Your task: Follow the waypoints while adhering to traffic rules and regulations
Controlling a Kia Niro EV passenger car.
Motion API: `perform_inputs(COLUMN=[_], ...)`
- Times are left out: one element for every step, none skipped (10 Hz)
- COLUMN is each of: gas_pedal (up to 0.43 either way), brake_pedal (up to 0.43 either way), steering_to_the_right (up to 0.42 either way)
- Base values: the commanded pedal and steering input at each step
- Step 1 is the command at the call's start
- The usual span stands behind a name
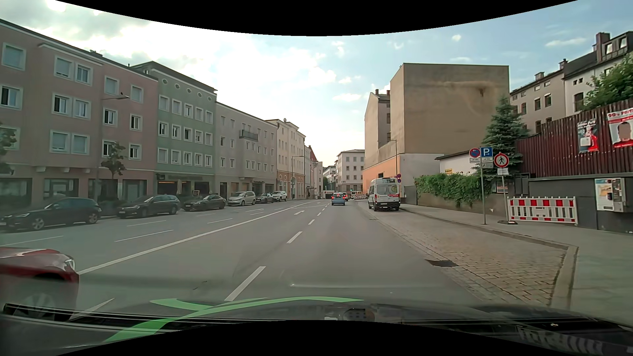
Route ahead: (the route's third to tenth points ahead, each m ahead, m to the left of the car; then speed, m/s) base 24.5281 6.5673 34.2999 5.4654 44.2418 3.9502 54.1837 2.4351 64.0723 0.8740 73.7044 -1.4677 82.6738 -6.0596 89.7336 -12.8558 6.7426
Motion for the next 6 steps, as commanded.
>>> perform_inputs(gas_pedal=[0.110, 0.110, 0.118, 0.118, 0.118, 0.138], brake_pedal=[0.000, 0.000, 0.000, 0.000, 0.000, 0.000], steering_to_the_right=[0.035, 0.025, 0.021, 0.015, 0.008, 0.004])
